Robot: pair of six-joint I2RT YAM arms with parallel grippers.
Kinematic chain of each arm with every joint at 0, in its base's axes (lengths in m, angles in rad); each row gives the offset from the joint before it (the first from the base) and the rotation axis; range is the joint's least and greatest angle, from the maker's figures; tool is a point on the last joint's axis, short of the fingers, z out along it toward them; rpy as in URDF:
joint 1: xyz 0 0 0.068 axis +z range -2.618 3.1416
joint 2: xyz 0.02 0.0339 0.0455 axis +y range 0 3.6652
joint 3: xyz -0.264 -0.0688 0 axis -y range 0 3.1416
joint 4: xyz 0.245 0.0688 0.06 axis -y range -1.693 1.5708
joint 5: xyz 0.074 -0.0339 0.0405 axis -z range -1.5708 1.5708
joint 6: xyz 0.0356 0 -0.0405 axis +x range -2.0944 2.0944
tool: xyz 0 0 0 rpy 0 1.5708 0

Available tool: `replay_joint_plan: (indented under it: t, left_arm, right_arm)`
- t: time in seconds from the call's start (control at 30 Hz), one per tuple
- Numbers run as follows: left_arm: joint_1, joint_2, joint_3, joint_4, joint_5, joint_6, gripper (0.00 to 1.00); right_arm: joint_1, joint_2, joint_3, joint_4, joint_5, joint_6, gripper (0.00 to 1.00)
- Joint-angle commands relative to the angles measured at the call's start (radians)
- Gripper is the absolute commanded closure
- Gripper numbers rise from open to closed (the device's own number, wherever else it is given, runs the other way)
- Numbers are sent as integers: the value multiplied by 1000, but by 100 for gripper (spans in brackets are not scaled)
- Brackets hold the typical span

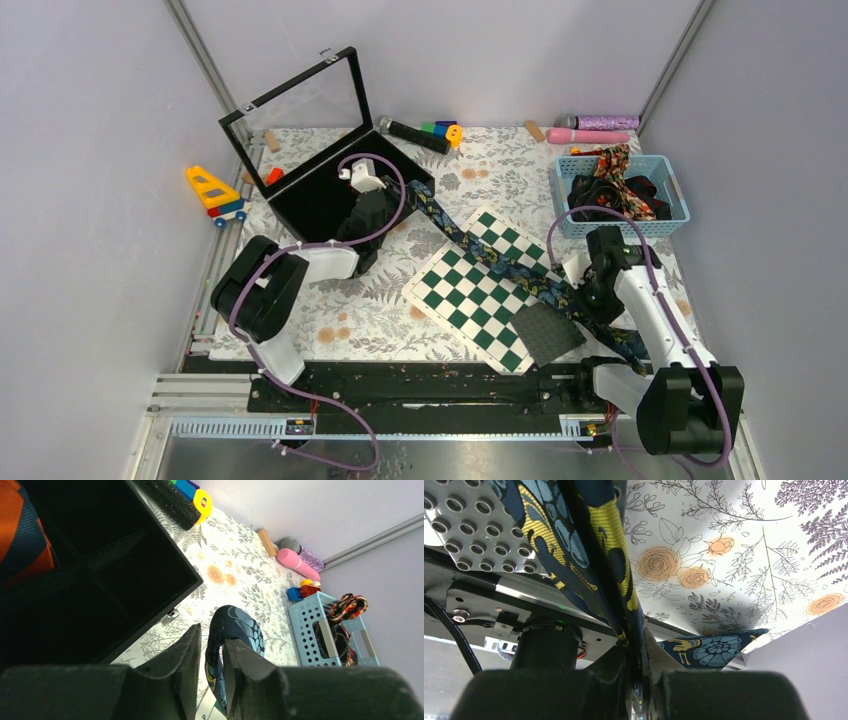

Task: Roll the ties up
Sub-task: Place the tie at the center of the board.

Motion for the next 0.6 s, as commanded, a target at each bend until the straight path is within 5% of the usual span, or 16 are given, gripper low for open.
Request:
replay_joint_plan:
  t: [0.0, 0.23, 0.57]
  left_arm:
    - [-2, 12, -12, 37, -47, 11, 76]
    - [-10, 22, -13, 31, -60, 14, 73]
    - [-16, -11, -29, -28, -126, 48, 62]
  right_arm:
    - [-4, 26, 50, -20, -3, 15, 87]
    - [-4, 111, 107, 12, 1, 39, 74]
    - [-4, 254, 289, 16, -15, 108, 34]
